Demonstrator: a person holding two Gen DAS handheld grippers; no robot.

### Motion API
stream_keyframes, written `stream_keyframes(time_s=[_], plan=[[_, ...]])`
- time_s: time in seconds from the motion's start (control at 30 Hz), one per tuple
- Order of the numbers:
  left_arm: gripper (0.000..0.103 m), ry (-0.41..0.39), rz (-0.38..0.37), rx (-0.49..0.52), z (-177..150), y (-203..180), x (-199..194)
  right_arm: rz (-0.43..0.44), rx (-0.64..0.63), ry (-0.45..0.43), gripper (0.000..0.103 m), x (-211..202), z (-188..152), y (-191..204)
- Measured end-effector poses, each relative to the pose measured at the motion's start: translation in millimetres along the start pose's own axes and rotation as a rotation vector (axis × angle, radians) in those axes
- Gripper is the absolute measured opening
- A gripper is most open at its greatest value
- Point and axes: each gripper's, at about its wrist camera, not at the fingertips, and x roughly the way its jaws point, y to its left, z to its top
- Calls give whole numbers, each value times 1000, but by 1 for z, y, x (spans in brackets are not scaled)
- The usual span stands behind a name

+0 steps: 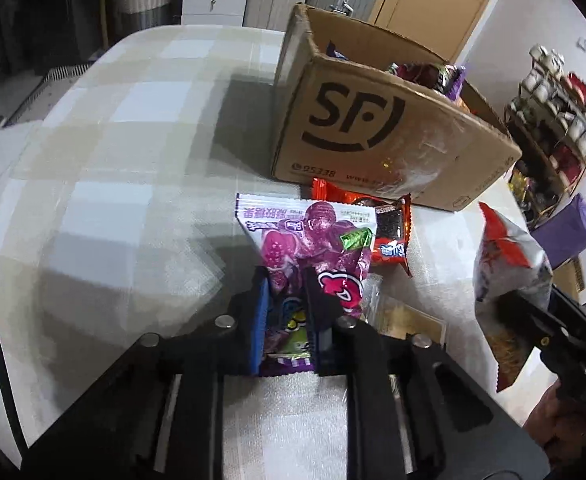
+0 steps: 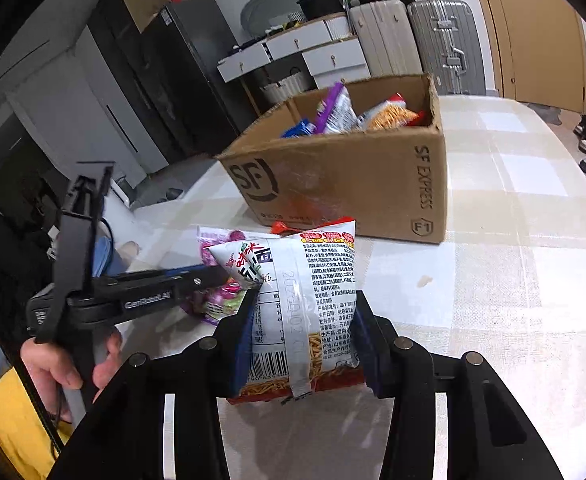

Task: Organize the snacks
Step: 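Lift both held packets and carry them over the box with both tools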

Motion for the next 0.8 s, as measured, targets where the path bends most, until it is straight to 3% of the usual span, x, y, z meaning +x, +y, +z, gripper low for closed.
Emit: stream_keyframes(time_s=[0.07,0.33,0.8], plan=[[11,11,-34,-26,0,7,-1,6,3,-11,44,-3,0,4],[8,-1,-44,-51,-8,21,-18,31,34,-58,44,-21,-5,12],[8,-123,-101,-74,-23,35,-81,70,74,-121,44,-43,-12,19]])
